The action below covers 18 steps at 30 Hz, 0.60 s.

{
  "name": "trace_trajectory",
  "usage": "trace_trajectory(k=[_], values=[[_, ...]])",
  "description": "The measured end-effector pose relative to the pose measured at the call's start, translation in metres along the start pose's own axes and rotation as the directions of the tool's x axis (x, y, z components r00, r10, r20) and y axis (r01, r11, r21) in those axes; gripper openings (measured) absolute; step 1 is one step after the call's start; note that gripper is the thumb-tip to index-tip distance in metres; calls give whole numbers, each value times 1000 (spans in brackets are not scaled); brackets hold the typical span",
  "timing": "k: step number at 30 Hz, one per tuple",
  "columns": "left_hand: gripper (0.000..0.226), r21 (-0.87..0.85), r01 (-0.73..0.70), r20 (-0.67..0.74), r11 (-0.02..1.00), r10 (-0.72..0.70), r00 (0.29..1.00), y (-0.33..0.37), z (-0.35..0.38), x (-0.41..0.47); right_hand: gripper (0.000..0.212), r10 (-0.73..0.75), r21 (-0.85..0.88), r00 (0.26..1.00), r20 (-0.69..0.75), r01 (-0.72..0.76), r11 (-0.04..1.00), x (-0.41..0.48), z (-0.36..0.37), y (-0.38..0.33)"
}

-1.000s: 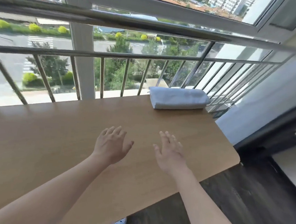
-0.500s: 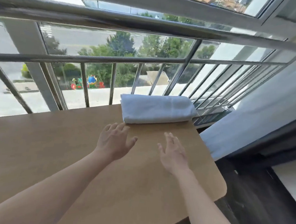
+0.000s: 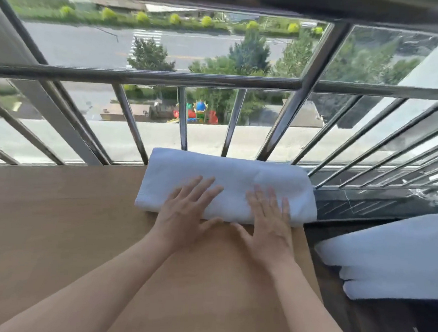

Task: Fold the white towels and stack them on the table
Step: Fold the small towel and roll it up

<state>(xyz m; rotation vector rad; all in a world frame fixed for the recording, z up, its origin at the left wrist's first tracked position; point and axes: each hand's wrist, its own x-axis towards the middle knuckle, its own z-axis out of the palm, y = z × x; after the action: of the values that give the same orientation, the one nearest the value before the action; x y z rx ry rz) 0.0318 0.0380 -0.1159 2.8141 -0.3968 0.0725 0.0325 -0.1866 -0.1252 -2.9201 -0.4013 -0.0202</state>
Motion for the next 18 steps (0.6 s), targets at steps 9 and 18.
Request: trace_trajectory(k=[9,18], values=[[51,114,-63,-252,991,90,964,-11,23,19,57,-149,24,910,-387,172,985,27,33,32],[28,93,-48,-309,995,74,948,-28,-2,19,54,-256,-20,808,-531,290,957,58,7,47]])
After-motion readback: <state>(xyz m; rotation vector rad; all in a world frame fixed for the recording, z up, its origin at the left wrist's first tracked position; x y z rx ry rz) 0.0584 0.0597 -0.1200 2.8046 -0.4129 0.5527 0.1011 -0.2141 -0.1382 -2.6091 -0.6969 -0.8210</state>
